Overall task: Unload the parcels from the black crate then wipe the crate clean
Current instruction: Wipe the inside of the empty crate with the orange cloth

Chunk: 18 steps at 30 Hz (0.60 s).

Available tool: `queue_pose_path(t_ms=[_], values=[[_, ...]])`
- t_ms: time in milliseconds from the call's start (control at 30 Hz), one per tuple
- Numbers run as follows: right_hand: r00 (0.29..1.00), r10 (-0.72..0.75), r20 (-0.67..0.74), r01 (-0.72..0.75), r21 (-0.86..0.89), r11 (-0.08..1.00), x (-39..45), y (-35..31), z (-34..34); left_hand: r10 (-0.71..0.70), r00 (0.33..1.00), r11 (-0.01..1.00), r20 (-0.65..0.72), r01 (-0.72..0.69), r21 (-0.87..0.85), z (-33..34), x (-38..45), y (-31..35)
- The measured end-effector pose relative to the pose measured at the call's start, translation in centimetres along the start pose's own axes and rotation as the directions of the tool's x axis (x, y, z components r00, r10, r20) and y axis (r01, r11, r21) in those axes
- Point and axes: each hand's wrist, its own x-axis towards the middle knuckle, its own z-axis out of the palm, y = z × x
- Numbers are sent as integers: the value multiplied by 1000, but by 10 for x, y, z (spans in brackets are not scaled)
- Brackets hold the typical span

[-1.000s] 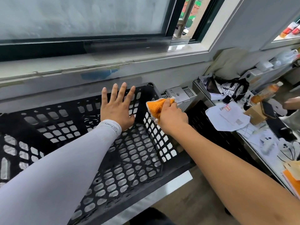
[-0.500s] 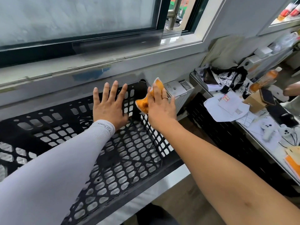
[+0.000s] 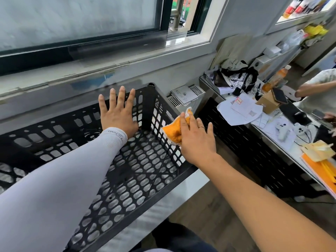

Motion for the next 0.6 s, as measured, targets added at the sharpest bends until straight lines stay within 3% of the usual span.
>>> queue_pose_path(t_ms=[167, 300, 433, 600], values=[[996, 93, 9, -94, 152, 984, -22, 7, 0, 37, 999, 998, 0, -37, -45, -7, -1, 11], [989, 145, -9, -139, 235, 962, -33, 11, -4, 258, 964, 959, -62, -263, -104, -12, 1, 30], [987, 162, -12, -154, 247, 957, -49, 11, -3, 417, 909, 898, 9, -411, -159, -21, 11, 59], [990, 119, -69, -94, 290, 952, -71, 14, 5, 440, 897, 884, 48, -424, -195, -14, 16, 66]])
